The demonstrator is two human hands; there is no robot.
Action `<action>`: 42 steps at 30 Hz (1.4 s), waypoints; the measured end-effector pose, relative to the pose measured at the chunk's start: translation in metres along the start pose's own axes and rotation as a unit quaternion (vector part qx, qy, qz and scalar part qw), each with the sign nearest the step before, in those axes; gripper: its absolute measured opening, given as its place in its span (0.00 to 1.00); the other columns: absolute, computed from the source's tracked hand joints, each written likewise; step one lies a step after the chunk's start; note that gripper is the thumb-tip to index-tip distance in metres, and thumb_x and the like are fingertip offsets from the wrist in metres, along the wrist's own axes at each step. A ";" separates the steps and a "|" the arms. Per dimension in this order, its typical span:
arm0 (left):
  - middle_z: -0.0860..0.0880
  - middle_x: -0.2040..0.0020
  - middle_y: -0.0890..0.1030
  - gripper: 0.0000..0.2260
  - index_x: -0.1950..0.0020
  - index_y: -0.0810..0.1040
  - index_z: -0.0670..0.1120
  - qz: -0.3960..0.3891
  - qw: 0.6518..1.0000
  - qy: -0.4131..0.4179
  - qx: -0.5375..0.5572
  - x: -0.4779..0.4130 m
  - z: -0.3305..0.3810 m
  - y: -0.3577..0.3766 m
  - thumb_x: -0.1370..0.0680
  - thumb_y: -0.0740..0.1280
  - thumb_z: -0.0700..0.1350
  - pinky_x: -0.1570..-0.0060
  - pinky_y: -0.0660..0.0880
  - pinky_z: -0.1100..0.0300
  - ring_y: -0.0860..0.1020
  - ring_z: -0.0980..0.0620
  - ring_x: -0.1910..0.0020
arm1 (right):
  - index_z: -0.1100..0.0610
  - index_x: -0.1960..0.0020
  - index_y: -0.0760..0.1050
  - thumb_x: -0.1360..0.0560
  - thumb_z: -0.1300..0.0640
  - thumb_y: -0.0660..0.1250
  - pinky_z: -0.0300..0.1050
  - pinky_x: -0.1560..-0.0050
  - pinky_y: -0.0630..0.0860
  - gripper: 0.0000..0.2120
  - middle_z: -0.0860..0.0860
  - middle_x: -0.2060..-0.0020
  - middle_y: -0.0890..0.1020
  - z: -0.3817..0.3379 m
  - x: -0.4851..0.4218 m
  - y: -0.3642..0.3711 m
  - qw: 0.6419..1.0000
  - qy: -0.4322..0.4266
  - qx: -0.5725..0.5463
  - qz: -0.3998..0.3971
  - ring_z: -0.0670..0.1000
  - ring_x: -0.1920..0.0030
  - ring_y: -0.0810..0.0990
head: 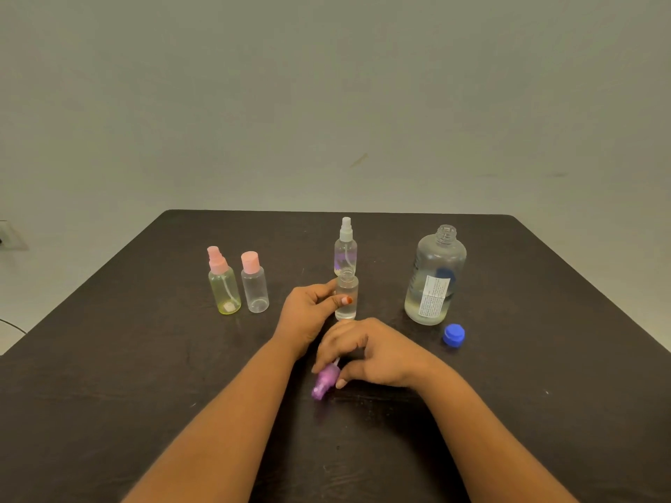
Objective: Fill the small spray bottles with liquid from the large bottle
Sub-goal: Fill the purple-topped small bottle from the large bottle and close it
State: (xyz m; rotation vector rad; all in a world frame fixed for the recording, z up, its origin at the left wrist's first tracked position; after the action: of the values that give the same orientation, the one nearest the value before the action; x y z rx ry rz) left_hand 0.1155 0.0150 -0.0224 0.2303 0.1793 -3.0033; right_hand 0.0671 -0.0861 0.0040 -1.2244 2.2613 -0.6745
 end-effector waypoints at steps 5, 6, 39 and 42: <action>0.51 0.57 0.85 0.08 0.53 0.83 0.45 -0.011 0.999 -0.014 0.049 0.003 -0.001 0.002 0.27 0.69 0.34 0.49 0.76 0.57 0.82 0.54 0.54 | 0.59 0.53 0.83 0.36 0.73 0.69 0.44 0.48 0.77 0.16 0.52 0.57 0.84 -0.016 -0.001 -0.046 0.955 -0.050 -0.235 0.173 0.51 0.51 0.81; 0.54 0.61 0.85 0.08 0.55 0.83 0.47 -0.001 0.999 -0.011 0.039 0.003 0.000 0.001 0.28 0.70 0.35 0.49 0.75 0.59 0.81 0.57 0.56 | 0.57 0.53 0.83 0.36 0.73 0.68 0.45 0.49 0.78 0.17 0.52 0.57 0.84 -0.017 -0.002 -0.056 0.936 -0.062 -0.275 0.213 0.52 0.52 0.81; 0.54 0.52 0.83 0.13 0.44 0.80 0.49 0.001 1.000 0.002 0.009 0.001 0.002 0.001 0.27 0.70 0.39 0.51 0.72 0.75 0.80 0.65 0.52 | 0.61 0.47 0.79 0.28 0.71 0.65 0.38 0.52 0.77 0.12 0.53 0.56 0.84 0.054 -0.016 -0.054 0.855 0.050 -0.318 0.407 0.47 0.53 0.82; 0.54 0.52 0.84 0.12 0.44 0.80 0.50 0.000 1.000 -0.001 0.012 0.001 0.001 0.000 0.27 0.70 0.39 0.50 0.73 0.73 0.80 0.63 0.50 | 0.61 0.48 0.79 0.28 0.70 0.66 0.38 0.53 0.77 0.11 0.52 0.56 0.84 0.053 -0.016 -0.055 0.855 0.052 -0.313 0.410 0.46 0.54 0.82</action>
State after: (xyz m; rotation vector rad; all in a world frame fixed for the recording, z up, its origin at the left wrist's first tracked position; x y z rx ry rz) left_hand 0.1143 0.0147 -0.0215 0.2299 0.1421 -3.0073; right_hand 0.1415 -0.1085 0.0003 -0.3076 2.8564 0.3573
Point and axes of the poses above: each hand's wrist, its own x-axis away from the middle knuckle, its own y-axis out of the palm, z = x × y, the point moved 7 cm from there along -x, towards the middle knuckle
